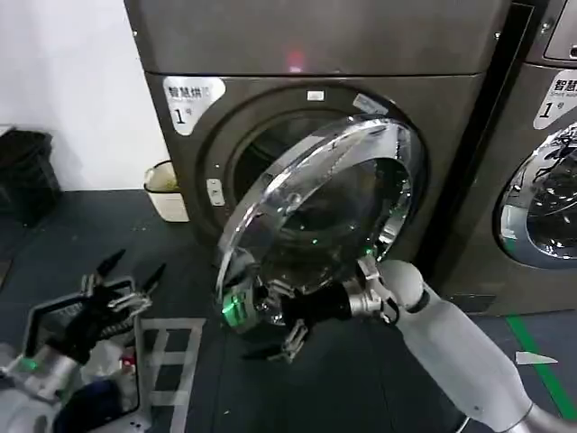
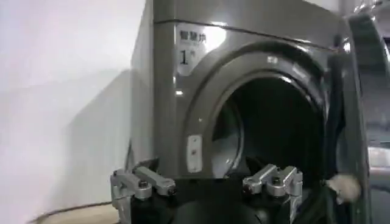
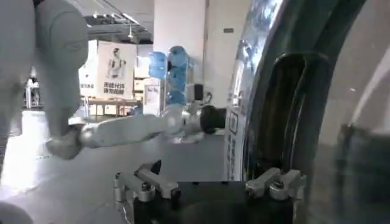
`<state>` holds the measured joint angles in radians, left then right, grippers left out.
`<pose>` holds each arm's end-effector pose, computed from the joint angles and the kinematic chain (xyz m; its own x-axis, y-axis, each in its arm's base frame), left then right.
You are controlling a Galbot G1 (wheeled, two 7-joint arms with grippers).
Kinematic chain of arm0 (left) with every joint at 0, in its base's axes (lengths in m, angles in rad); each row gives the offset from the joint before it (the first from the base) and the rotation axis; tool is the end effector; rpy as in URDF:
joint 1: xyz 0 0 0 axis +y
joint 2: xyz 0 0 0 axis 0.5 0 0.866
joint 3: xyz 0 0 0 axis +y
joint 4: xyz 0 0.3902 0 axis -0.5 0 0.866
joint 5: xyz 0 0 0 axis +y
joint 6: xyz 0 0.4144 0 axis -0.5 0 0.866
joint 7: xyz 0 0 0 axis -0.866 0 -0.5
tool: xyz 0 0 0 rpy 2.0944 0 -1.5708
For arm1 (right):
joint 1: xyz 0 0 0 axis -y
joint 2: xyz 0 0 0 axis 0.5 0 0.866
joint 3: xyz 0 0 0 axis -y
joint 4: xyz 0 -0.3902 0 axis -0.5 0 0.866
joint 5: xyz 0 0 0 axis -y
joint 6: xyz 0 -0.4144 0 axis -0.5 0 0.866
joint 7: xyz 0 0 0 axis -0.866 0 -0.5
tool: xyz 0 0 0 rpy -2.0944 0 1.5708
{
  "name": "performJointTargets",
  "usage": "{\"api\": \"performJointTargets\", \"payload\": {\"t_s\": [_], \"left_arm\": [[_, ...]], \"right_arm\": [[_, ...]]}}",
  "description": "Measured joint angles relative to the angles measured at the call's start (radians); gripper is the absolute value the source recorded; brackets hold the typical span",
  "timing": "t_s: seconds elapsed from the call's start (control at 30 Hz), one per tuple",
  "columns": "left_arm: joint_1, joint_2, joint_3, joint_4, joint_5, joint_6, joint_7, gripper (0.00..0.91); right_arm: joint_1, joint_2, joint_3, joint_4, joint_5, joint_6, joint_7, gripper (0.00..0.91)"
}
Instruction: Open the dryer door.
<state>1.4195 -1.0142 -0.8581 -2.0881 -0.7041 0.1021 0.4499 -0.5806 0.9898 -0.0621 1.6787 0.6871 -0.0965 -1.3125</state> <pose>0.2824 0.1983 -0.2121 -0.8777 0.4568 -0.1447 0.4609 0.8874 0.0056 0.4928 0.0007 -0.2152 0.2859 -0.9580 0.0203 -0.9532 -0.2865 -0.0966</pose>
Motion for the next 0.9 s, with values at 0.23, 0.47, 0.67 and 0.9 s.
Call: {"api": "performJointTargets", "payload": {"t_s": [0.23, 0.47, 0.67, 0.9], "left_arm": [[-0.056, 0.085, 0.048, 0.012, -0.069, 0.018, -0.007, 0.907], [-0.101, 0.162, 0.1, 0.015, -0.117, 0.025, -0.027, 0.907], [-0.147, 0.226, 0.166, 0.01, -0.144, 0.041, -0.032, 0.907], [-0.232, 0.251, 0.267, 0.04, -0.163, 0.042, -0.029, 0.907]], "right_arm": [[-0.036, -0.034, 0.036, -0.016, -0.007, 0.016, -0.045, 0.907], [-0.063, -0.051, 0.087, -0.049, -0.031, 0.021, -0.114, 0.907], [-0.111, -0.088, 0.156, -0.043, -0.055, 0.028, -0.151, 0.907], [-0.194, -0.128, 0.266, -0.051, -0.062, 0.052, -0.15, 0.907]]}}
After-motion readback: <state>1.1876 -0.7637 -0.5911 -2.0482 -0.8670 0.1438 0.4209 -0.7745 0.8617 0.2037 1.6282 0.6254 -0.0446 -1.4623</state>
